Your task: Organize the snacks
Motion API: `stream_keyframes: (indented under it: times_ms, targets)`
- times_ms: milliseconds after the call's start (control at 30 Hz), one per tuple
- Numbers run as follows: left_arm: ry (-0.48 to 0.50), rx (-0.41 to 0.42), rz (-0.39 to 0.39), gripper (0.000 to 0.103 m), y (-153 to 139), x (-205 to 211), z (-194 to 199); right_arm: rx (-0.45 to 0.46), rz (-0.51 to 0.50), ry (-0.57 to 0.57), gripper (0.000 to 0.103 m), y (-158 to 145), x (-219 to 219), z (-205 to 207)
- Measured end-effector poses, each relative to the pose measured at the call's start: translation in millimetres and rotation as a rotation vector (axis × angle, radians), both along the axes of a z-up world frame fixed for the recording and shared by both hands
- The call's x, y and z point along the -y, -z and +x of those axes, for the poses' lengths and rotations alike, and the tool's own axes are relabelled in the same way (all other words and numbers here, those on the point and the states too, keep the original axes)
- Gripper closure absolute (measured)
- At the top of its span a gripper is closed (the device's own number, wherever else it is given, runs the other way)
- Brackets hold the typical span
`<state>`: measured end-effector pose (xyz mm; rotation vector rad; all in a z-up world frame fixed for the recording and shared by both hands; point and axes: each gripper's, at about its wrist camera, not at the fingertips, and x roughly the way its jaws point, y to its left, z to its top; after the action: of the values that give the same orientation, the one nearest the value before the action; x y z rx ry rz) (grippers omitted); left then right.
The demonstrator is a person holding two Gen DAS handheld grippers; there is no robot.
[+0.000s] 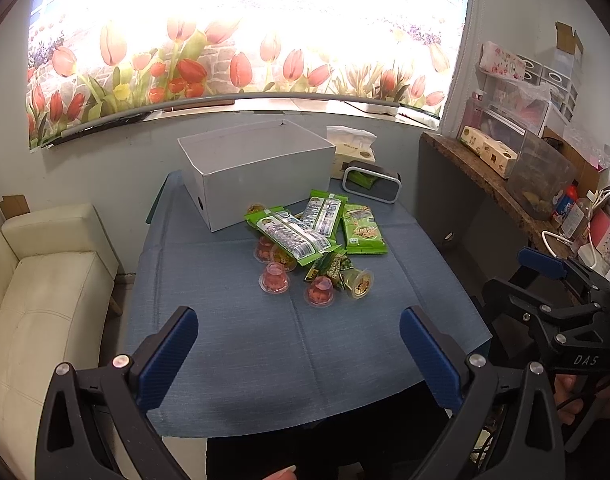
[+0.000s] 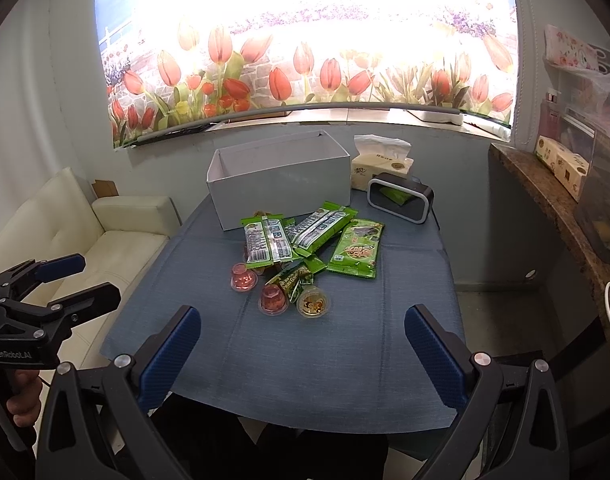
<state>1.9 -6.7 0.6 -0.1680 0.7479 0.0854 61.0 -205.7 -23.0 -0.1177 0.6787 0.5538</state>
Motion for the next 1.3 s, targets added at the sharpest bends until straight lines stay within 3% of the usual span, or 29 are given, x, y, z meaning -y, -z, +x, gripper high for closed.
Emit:
stream_keyframes:
  times_ms: [1300]
  targets:
    - [-0.014, -0.003, -0.003, 0.000, 1.8, -4.8, -0.8, -0.009, -0.012, -0.011, 0.000, 1.5, -4.7, -0.5]
